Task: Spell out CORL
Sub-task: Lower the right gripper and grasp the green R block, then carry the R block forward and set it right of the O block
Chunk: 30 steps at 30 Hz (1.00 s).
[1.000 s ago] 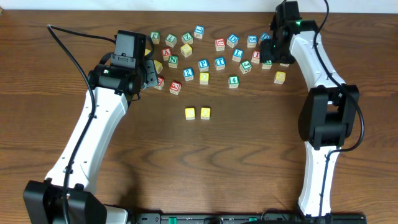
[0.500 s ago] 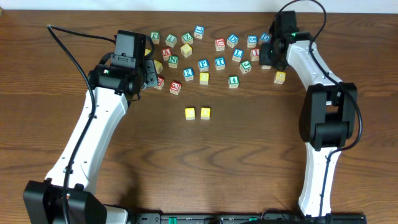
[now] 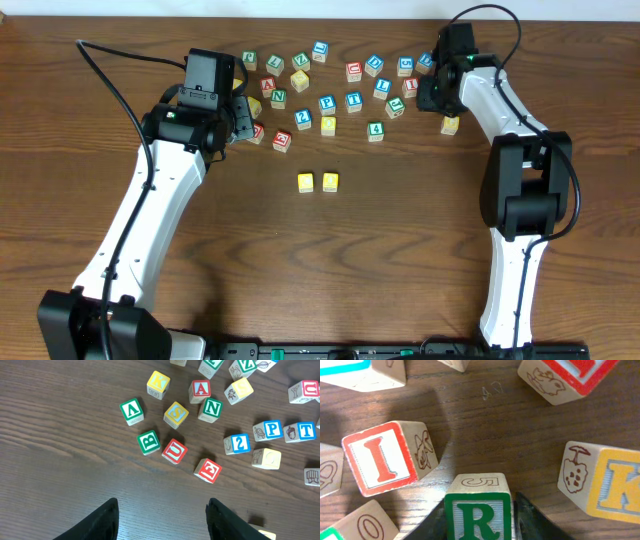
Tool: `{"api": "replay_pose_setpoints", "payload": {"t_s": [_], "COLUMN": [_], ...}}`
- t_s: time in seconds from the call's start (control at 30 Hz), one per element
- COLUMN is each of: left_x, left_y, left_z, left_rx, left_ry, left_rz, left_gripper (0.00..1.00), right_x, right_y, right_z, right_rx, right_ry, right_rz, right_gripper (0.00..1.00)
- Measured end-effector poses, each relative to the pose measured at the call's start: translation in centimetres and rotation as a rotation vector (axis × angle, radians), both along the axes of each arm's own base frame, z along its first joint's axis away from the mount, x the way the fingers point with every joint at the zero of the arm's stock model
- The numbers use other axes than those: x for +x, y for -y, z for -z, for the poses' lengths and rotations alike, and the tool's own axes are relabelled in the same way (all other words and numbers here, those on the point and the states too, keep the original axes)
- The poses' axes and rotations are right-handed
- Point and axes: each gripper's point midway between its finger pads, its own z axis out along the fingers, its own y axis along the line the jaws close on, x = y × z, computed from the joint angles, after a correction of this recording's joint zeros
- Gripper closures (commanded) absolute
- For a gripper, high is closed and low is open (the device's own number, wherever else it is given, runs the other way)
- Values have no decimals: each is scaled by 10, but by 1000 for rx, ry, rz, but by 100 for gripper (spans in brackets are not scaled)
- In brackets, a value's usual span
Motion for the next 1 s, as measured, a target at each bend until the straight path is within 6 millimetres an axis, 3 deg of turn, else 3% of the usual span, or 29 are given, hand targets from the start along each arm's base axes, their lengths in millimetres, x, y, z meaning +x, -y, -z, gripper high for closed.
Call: {"api": "replay_pose_setpoints", "payload": {"t_s": [0.23, 0.37, 0.47, 0.57, 0.67, 0.83, 0.87, 1.0], "left_x": [0, 0, 0, 0, 0, 0, 0, 0], "left_y": [0, 0, 0, 0, 0, 0, 0, 0], "left_z": [0, 0, 0, 0, 0, 0, 0, 0], "left_rx": [0, 0, 0, 0, 0, 0, 0, 0], "left_ry": [0, 0, 0, 0, 0, 0, 1, 0], "left_rz": [0, 0, 0, 0, 0, 0, 0, 0], "left_gripper": [44, 44, 44, 44, 44, 44, 44, 44], "right_x": [-2, -10, -23, -49, -75, -118, -129, -155], "right_y": [0, 1, 0, -13, -30, -81, -98, -129], "right_z": [-8, -22, -52, -112, -129, -120, -112, -82], "right_rx": [-2, -4, 3, 34, 55, 59, 57, 55], "right_ry": [-16, -32, -36, -21, -67, -197, -223, -286], "right_rz": [-3, -3, -7, -37, -79, -198, -234, -262], "right_gripper": [80, 82, 87, 86, 86, 85, 85, 86]}}
